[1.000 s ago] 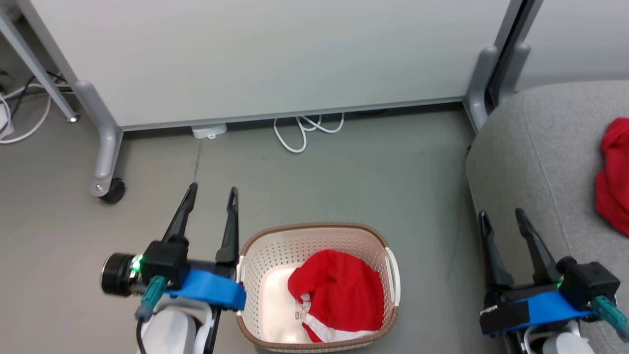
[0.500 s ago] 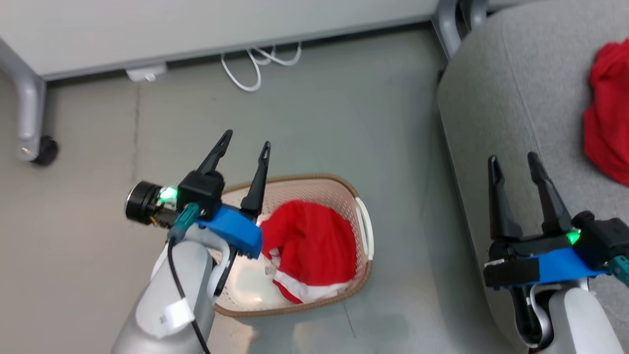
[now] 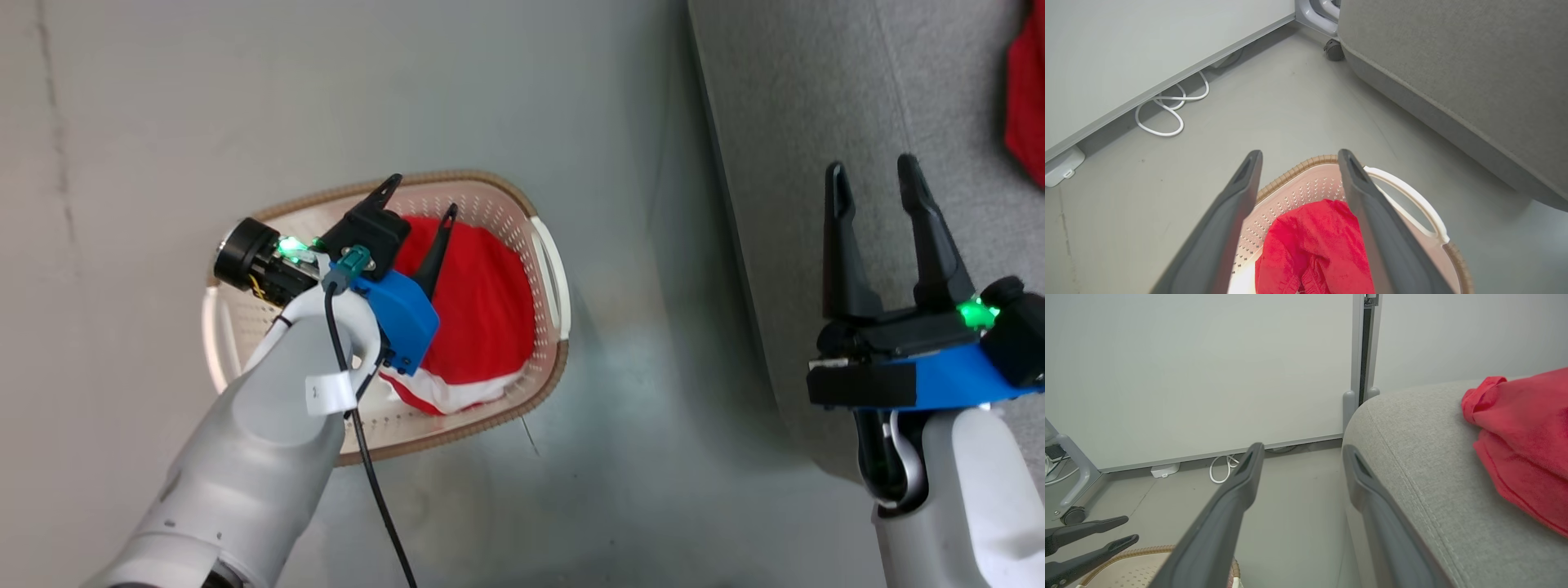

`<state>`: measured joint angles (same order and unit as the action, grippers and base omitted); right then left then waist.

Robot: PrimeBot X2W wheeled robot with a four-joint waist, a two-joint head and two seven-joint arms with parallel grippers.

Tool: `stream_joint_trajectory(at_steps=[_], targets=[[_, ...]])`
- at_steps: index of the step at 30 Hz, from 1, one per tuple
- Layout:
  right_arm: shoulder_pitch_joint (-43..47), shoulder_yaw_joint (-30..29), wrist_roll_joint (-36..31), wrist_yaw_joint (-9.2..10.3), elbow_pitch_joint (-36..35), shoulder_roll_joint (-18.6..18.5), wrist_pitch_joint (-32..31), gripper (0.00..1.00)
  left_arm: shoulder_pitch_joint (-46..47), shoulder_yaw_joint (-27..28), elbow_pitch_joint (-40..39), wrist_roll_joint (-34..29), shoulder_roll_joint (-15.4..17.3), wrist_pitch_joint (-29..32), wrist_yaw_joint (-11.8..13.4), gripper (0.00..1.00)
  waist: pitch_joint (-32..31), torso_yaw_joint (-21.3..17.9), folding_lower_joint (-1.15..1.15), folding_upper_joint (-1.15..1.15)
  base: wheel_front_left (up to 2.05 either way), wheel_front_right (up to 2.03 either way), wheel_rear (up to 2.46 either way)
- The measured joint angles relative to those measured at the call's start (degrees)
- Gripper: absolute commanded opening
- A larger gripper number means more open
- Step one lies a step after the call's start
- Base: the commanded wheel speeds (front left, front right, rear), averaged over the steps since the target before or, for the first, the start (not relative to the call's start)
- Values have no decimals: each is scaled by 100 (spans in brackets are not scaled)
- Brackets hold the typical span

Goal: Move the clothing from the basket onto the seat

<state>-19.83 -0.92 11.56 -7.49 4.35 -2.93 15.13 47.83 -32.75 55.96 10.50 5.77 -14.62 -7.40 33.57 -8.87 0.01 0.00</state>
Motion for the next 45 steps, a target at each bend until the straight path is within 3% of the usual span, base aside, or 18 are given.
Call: stream_joint_trajectory(at_steps=[12,21,27,39,40,41,42,45], targets=[[-375,79,-25,0,-268,0,1,100,722,-1252,976,832,80,839,0,100,1103,-346,0,0,0,0,0],[-524,188,63,0,-467,0,1,100,1056,-2181,954,1671,431,1493,-2,100,1867,-514,0,0,0,0,0],[-584,267,109,0,-617,0,0,100,1279,-2463,975,2117,619,1730,-2,100,2237,-586,0,0,0,0,0],[-594,289,114,0,-784,0,1,100,1511,-3123,853,2844,698,1920,-2,100,2714,-650,-1,0,0,0,0],[-598,286,114,0,-784,0,1,100,1524,-3173,854,2891,692,1922,-2,44,2721,-645,-1,0,0,0,0],[-598,279,112,0,-782,0,1,100,1543,-3223,855,2932,688,1886,-2,10,2722,-635,-1,0,0,0,0],[-599,270,111,0,-773,0,1,100,1559,-3274,859,2954,684,1831,-2,0,2719,-622,-1,0,0,0,0],[-617,255,104,0,-745,1,1,100,1575,-3426,857,3051,656,1714,-2,0,2673,-579,-1,0,0,0,0]])
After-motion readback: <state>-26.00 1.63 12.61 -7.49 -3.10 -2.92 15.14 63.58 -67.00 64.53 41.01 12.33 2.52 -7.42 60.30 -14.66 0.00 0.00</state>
